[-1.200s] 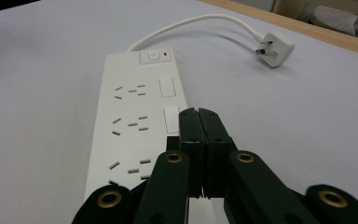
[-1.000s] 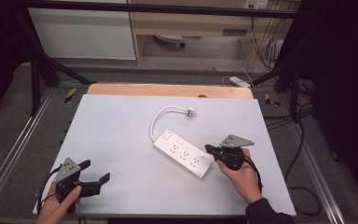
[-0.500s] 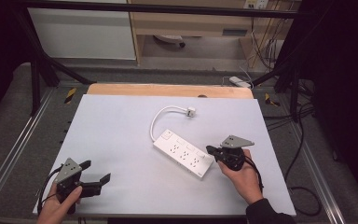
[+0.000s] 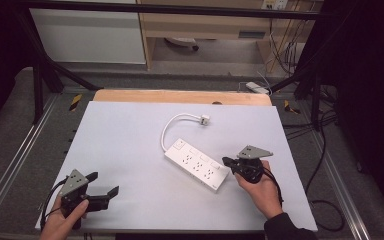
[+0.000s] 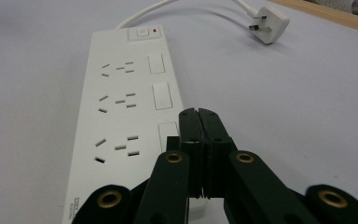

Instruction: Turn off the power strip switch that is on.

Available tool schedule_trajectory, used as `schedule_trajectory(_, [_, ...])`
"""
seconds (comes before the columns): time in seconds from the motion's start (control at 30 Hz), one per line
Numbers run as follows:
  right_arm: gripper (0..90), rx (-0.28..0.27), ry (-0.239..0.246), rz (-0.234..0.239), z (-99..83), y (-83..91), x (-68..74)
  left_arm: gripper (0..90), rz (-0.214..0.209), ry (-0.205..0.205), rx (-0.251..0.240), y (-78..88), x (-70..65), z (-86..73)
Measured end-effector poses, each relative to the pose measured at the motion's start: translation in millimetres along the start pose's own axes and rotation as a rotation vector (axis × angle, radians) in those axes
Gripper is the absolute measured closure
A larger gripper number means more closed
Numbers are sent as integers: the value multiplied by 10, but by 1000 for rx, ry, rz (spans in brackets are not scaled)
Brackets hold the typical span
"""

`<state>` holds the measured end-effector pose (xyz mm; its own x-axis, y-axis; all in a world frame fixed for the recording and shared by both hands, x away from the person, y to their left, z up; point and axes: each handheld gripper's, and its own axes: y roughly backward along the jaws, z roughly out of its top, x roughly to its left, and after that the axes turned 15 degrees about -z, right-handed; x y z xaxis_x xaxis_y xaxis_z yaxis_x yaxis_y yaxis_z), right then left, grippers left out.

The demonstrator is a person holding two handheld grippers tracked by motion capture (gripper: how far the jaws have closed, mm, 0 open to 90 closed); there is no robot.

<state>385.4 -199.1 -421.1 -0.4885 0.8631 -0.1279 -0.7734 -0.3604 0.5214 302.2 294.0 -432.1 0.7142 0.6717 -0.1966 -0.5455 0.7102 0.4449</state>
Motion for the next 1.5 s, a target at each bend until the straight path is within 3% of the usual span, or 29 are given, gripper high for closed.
schedule_trajectory(1.5, [890, 58, 31, 37, -40, -211, 131, 62, -7, -3, 21, -23, -6, -10])
